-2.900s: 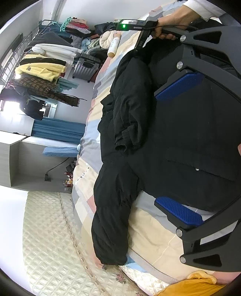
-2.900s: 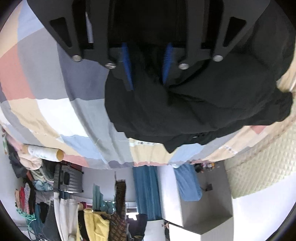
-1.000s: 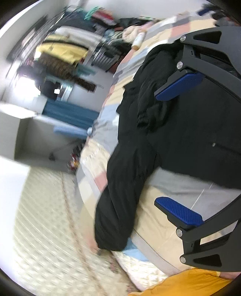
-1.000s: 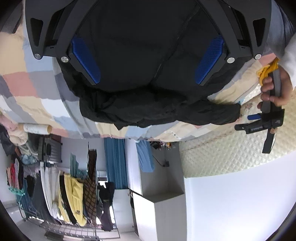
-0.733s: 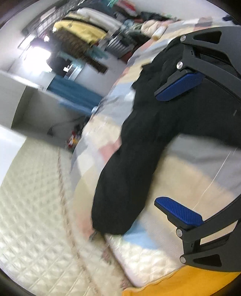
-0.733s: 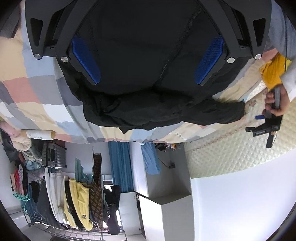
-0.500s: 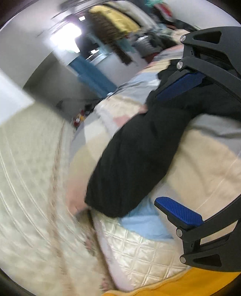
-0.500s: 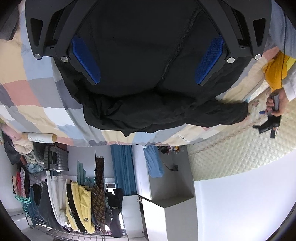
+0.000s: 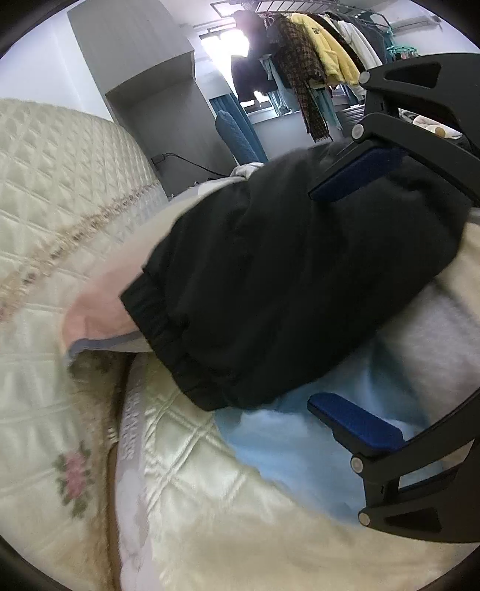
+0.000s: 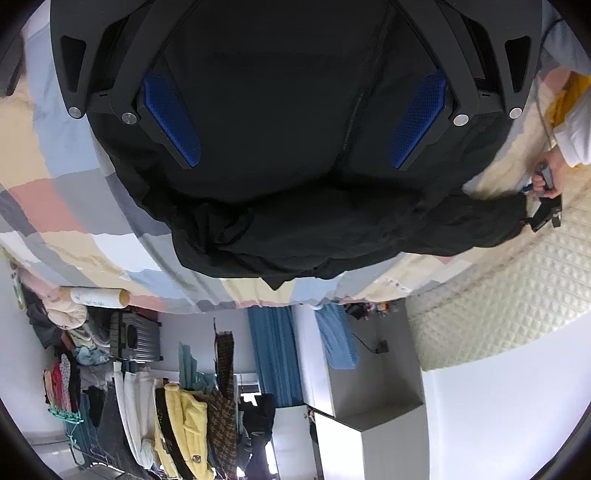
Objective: Fold large clothes
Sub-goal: 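Grasp the cuff of the other jacket sleeve with the left gripper, then lift the sleeve and fold it over the jacket body with the left gripper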
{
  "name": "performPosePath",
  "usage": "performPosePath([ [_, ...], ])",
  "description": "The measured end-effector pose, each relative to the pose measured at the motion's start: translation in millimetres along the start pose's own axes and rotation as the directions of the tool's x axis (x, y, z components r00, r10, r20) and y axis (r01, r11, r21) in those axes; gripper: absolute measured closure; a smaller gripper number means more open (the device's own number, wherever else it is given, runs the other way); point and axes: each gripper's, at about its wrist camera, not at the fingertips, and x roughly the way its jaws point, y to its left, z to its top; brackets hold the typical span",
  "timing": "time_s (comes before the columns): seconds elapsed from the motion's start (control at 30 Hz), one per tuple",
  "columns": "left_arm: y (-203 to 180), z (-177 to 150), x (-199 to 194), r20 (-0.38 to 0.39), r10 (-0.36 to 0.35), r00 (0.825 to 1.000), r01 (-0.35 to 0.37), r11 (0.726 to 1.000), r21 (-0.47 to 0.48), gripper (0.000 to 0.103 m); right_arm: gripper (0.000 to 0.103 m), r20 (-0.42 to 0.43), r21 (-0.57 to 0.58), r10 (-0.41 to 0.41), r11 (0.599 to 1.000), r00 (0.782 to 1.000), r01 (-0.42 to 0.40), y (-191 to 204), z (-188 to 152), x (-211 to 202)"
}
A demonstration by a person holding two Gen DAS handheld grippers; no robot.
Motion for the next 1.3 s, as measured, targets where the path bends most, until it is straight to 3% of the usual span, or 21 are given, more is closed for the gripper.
performPosePath([
  [0.2,-7.0,4.4,25.1,-0.003,-0.064,0.998,0.064,0.998,-0.009,0.008,0.000,-0.024,0.001,-0.032,0.999,0.999,0.032,-0.8,0.3,13.8],
  [0.27,-11.1,5.1,27.9,0.000,-0.062,0.998,0.062,0.998,0.002,0.020,0.000,-0.027,0.002,-0.034,0.999,0.999,0.034,-1.6,0.6,14.5],
  [0.33,-13.5,6.1,22.9,0.017,-0.086,0.996,0.086,0.996,-0.013,0.045,0.000,-0.029,0.004,-0.036,0.999,0.999,0.036,-2.3,1.1,13.8],
  [0.43,-17.9,10.1,-7.2,0.108,-0.099,0.989,0.102,0.994,-0.026,0.077,0.000,-0.024,0.011,-0.038,0.999,0.999,0.038,-3.8,1.5,9.8],
  [0.6,-36.4,17.2,-65.7,0.243,-0.037,0.969,0.043,0.999,-0.022,0.099,0.000,-0.008,0.015,-0.021,1.000,1.000,0.021,-7.3,3.2,-2.2],
  [0.8,-84.7,10.4,-133.0,0.333,-0.001,0.943,-0.022,0.998,0.065,0.102,0.000,0.004,-0.003,0.012,1.000,1.000,-0.012,-11.8,3.1,-18.8],
  [1.0,-153.1,-12.2,-176.0,0.376,0.008,0.926,-0.105,0.965,0.238,0.103,0.000,0.053,-0.001,0.024,1.000,0.998,-0.024,-21.0,5.8,-40.1],
  [1.1,-189.9,-21.7,-188.5,0.380,-0.004,0.925,-0.128,0.938,0.322,0.102,0.000,0.073,0.003,0.018,1.000,0.997,-0.018,-27.0,6.7,-50.2],
  [1.3,-280.0,-62.3,-209.5,0.405,-0.047,0.913,-0.192,0.827,0.529,0.102,0.000,0.110,0.001,0.018,1.000,0.994,-0.018,-36.9,8.4,-64.2],
])
